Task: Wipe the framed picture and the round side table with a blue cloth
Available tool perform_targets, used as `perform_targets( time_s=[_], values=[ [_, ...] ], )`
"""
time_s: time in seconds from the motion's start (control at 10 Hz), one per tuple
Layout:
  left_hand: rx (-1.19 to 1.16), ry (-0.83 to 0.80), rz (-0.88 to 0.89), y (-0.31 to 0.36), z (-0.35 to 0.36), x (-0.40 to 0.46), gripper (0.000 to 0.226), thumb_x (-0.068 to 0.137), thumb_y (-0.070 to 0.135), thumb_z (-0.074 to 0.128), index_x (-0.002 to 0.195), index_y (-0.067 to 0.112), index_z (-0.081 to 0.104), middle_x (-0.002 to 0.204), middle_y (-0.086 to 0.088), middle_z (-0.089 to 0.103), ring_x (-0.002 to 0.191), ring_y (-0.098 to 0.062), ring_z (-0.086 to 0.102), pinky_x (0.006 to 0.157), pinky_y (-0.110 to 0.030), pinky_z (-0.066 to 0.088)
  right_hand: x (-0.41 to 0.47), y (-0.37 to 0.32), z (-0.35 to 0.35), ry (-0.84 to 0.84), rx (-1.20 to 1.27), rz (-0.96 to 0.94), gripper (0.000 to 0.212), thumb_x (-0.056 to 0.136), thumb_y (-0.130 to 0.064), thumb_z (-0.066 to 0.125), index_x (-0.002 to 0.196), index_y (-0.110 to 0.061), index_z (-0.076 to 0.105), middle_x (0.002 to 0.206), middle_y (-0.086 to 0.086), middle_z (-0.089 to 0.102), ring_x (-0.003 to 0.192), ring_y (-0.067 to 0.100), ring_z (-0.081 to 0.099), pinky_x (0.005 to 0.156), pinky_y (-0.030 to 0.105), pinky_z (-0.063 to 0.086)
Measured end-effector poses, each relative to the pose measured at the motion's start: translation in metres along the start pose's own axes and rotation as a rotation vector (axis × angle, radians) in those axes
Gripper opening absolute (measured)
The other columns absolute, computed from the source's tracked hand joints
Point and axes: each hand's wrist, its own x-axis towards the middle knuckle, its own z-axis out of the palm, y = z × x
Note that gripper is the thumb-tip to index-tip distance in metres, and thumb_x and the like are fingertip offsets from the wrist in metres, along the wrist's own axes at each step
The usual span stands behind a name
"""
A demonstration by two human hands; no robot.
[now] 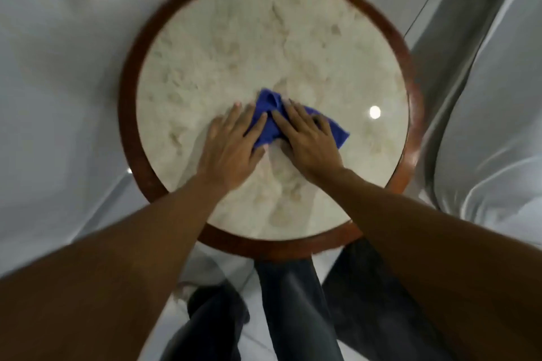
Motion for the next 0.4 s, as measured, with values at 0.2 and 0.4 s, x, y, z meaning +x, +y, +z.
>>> perform_targets(
  time_s=[0.2, 0.4],
  values=[
    [0.092, 0.129, -0.035, -0.006, 0.007, 0.008, 0.059, 0.104, 0.051, 0.03, 0.155, 0.021, 0.036, 0.166, -0.004, 0.034, 0.154, -0.034, 0.028, 0.115, -0.06, 0.023, 0.007, -0.004, 0.013, -0.007, 0.013, 0.098, 0.053, 0.107, -0.042, 0.028, 0.156, -0.02, 0.034, 0.165, 0.003, 0.025, 0.153, 0.018, 0.024, 0.118, 0.04, 0.023],
    [0.241, -0.12, 0.048, -0.01, -0.074, 0.008, 0.067, 0.102, 0.055, 0.03, 0.16, 0.02, 0.024, 0.171, -0.007, 0.018, 0.158, -0.028, 0.011, 0.12, -0.056, 0.018, 0.037, -0.012, -0.061, -0.404, 0.098, 0.08, 0.052, 0.109, -0.045, 0.024, 0.155, -0.024, 0.033, 0.169, 0.004, 0.011, 0.155, 0.019, 0.012, 0.116, 0.045, 0.021]
  ],
)
